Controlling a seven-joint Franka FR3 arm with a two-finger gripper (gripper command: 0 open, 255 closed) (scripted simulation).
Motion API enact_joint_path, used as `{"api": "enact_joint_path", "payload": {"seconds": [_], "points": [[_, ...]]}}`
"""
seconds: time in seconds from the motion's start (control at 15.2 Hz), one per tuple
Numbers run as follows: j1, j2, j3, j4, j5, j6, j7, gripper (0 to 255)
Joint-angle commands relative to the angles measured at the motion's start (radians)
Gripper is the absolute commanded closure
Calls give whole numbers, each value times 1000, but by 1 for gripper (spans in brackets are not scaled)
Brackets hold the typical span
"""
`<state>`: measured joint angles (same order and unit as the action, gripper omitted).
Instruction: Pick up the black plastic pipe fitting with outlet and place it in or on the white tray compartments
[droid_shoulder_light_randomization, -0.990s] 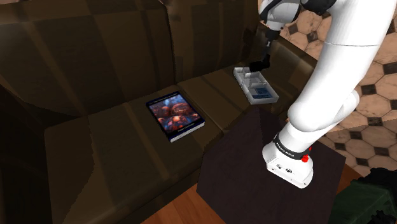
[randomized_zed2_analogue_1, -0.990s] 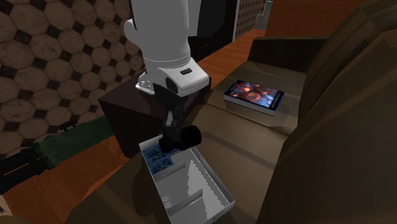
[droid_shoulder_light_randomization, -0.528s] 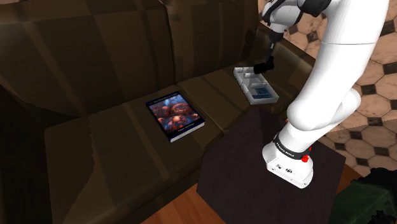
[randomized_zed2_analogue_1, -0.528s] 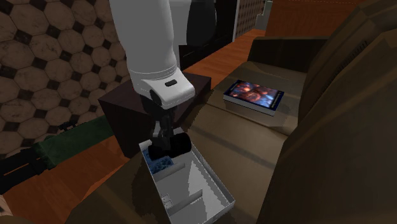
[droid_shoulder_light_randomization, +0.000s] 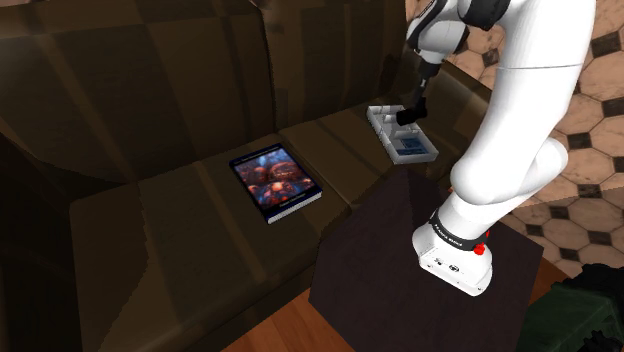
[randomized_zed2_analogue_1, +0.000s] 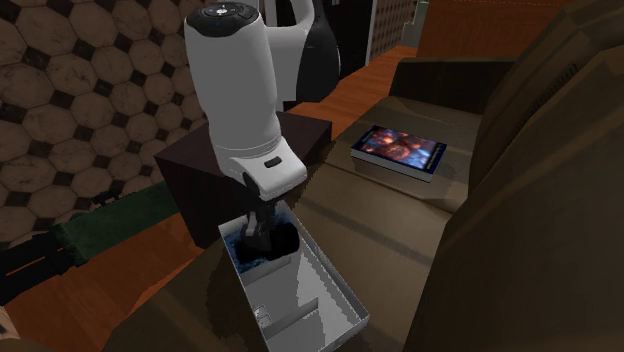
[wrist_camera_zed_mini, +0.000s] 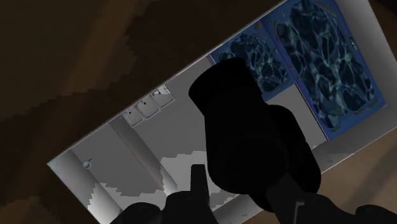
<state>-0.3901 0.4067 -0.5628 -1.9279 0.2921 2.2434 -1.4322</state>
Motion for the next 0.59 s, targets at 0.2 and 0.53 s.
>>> {"api": "enact_joint_path", "payload": {"seconds": [0.2, 0.53], "points": [[-15, 44, 19, -12, 33, 50, -22, 255], [-29, 79, 38, -17, 57, 87, -38, 255]]}}
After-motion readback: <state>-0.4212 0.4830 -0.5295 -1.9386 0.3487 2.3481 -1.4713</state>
